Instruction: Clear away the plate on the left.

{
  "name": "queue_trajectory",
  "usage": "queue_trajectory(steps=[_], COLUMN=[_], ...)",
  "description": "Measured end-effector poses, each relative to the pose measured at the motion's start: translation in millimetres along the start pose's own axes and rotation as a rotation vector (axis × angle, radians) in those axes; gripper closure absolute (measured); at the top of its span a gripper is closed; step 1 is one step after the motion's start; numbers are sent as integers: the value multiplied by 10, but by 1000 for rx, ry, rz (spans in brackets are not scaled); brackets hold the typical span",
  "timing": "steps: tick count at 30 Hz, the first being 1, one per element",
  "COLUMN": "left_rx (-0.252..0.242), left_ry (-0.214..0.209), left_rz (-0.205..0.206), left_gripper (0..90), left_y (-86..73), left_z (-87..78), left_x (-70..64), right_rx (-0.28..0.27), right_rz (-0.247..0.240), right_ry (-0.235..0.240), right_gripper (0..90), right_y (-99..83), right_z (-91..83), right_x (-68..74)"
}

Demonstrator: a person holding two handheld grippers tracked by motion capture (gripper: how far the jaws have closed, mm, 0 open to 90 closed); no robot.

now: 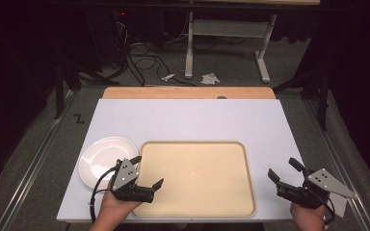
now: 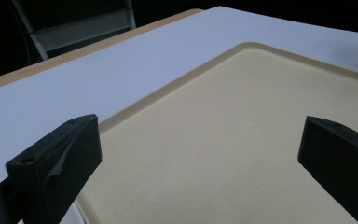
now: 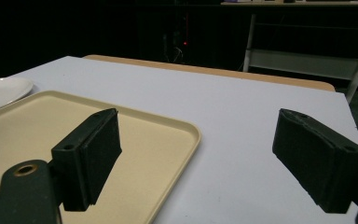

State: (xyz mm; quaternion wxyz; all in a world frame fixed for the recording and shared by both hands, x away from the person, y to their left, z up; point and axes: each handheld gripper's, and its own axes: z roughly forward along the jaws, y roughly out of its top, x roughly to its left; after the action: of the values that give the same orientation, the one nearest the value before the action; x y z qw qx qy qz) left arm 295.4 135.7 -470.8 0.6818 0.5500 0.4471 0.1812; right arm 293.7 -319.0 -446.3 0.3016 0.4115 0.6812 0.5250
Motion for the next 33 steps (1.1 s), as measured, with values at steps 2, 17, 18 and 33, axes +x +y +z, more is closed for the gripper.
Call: queue_trajectory(steps=[2,17,18,33], left_rx=[-3,-88,-89,-141], left_ry=[-1,-6,-4,76], left_rz=[1,-28,-29,-63], left_gripper=[0,0,0,0], left_y=[7,127,134,309], left_z=[-6,-81,-86,-224], left_x=[6,54,60,322], right_rx=[-1,-2,-2,-2], right_rz=[1,0,0,-2], right_ry=[-1,-1,-1,-1], right_gripper=[161,162,162,162], right_y=[1,2,3,3], right_z=[-5,-6,-6,-5], right_x=[-2,-4,-3,-8])
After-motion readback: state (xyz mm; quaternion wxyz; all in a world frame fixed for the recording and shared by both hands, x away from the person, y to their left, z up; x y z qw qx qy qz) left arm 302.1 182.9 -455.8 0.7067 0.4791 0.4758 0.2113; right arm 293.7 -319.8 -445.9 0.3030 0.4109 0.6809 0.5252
